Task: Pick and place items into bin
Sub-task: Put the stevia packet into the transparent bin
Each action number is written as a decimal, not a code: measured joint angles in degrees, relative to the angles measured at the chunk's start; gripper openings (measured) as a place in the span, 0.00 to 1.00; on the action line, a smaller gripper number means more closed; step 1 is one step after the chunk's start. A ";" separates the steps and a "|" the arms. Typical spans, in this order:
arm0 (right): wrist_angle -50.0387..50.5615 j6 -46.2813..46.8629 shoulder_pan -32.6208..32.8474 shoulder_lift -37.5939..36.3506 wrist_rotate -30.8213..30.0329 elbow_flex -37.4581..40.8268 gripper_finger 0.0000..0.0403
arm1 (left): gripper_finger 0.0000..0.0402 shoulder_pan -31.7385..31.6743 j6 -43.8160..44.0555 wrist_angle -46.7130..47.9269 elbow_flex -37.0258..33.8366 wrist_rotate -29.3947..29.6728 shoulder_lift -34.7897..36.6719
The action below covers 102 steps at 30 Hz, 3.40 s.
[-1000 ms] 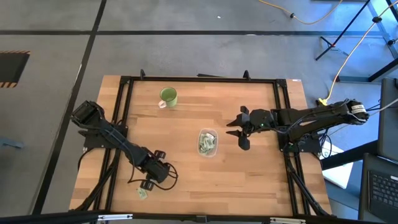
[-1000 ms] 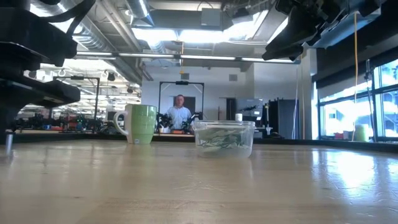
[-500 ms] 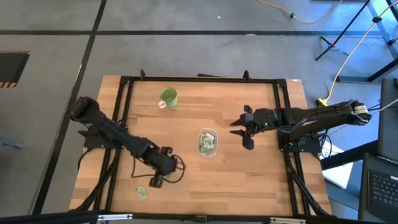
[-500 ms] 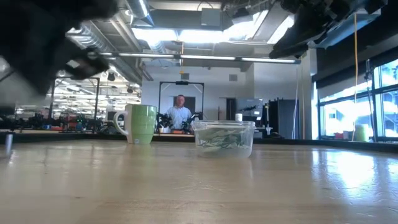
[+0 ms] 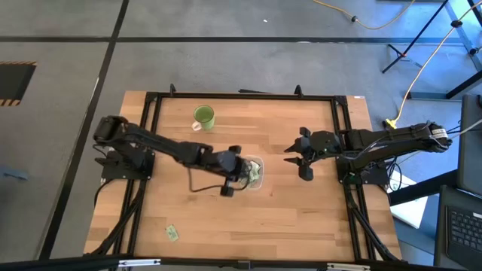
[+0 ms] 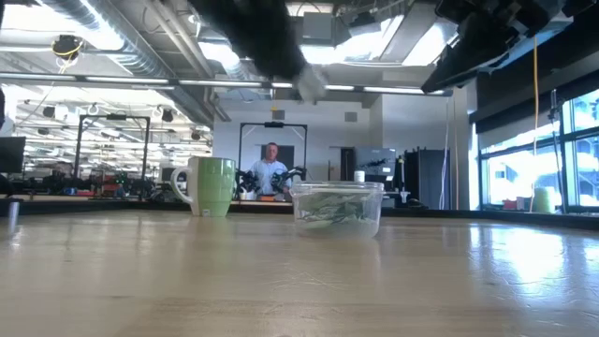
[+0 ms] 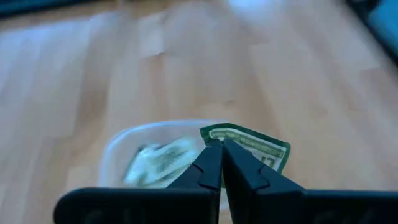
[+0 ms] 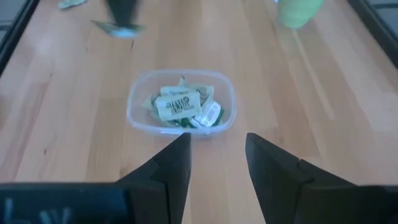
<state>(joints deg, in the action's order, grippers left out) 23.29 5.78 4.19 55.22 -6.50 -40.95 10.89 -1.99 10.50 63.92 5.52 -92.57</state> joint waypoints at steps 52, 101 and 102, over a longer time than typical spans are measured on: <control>-12.54 4.28 0.00 0.02 0.04 6.67 0.39 | 0.22 39.35 88.75 42.88 0.15 -5.05 -4.64; -18.52 2.53 0.00 0.02 0.04 6.67 0.39 | 0.00 39.07 91.23 35.84 -0.07 -9.67 -11.41; -18.53 2.54 0.00 0.02 0.04 6.67 0.39 | 0.00 38.43 90.22 35.68 -0.05 -8.97 -10.41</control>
<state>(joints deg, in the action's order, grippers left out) 4.76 8.32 4.19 55.24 -6.46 -34.28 49.33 88.23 46.19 63.87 -3.45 -102.98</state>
